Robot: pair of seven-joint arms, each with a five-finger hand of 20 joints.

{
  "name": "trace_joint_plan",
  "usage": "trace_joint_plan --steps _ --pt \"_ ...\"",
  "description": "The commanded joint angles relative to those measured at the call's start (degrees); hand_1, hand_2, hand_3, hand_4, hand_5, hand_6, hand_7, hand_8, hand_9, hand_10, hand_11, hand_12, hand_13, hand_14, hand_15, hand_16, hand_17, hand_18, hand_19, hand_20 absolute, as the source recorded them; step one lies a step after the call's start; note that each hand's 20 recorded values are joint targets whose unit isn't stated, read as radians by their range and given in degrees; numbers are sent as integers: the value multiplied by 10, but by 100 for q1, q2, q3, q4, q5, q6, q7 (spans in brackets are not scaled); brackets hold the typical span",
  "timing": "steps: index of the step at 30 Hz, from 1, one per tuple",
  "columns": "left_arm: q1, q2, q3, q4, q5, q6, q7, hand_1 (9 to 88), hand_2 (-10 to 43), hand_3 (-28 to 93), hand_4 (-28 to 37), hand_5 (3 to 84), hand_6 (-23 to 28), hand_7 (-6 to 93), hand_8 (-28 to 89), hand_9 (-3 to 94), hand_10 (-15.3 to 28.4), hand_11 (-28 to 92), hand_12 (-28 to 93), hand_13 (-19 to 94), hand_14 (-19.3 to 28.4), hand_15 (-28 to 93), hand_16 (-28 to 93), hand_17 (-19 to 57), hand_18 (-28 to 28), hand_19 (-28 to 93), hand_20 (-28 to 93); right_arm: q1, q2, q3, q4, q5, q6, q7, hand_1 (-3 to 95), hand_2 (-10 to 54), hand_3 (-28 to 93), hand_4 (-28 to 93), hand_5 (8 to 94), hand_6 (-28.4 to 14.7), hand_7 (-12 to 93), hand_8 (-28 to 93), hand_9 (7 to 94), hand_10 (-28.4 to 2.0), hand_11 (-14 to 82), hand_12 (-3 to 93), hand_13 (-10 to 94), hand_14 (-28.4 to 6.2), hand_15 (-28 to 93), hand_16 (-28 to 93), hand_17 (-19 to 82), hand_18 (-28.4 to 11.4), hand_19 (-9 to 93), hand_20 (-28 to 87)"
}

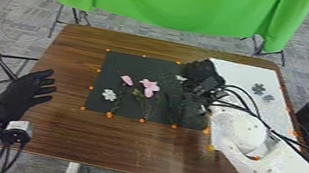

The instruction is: Arrange flowers

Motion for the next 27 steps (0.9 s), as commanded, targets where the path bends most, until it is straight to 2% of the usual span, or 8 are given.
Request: trace_joint_plan --steps 1,12,15,21,23,27 --pt "19 -28 9 20 13 -66 -68 272 -64 698 -249 281 36 250 -129 229 119 306 156 177 136 390 -6 -75 216 487 102 97 -320 -292 50 -289 -107 -255 463 -95 855 -283 708 38 506 -51 867 -48 196 465 788 -22 602 252 283 -191 811 332" --pt "-21 -36 56 30 0 -44 -57 270 -63 698 -250 280 36 250 -129 229 118 307 156 178 136 390 -6 -76 216 488 102 419 -557 -775 518 -550 -118 48 458 -95 857 -283 696 38 512 -53 856 -47 197 465 779 -18 605 260 279 -188 808 335" --pt "-72 -37 78 45 11 -64 -59 271 -62 697 -251 281 37 250 -128 230 118 306 156 178 136 391 -6 -76 216 487 101 454 -565 -816 566 -595 -167 122 456 -95 854 -283 683 38 518 -48 849 -47 198 465 772 -16 605 265 275 -189 806 336" --pt "-27 -28 51 30 -4 -28 -42 270 -62 699 -250 281 37 249 -129 230 118 305 156 178 136 390 -6 -76 216 488 102 422 -577 -729 559 -527 -224 20 422 -95 841 -283 644 32 526 -43 818 -51 203 461 737 -28 623 263 263 -189 802 342" --pt "-30 -32 48 32 -1 -32 -44 271 -62 698 -251 281 37 248 -128 230 117 306 156 178 136 389 -7 -76 217 489 102 389 -586 -682 532 -574 -263 -18 401 -95 833 -283 635 31 529 -44 789 -59 255 421 727 -32 645 217 259 -191 797 352" --pt "-20 -24 36 32 1 -36 -34 270 -63 699 -251 282 37 248 -128 230 118 306 156 178 136 389 -6 -76 217 489 102 326 -589 -594 470 -548 -349 -107 373 -95 815 -283 621 28 532 -41 753 -72 336 350 717 -37 654 208 253 -192 793 360"
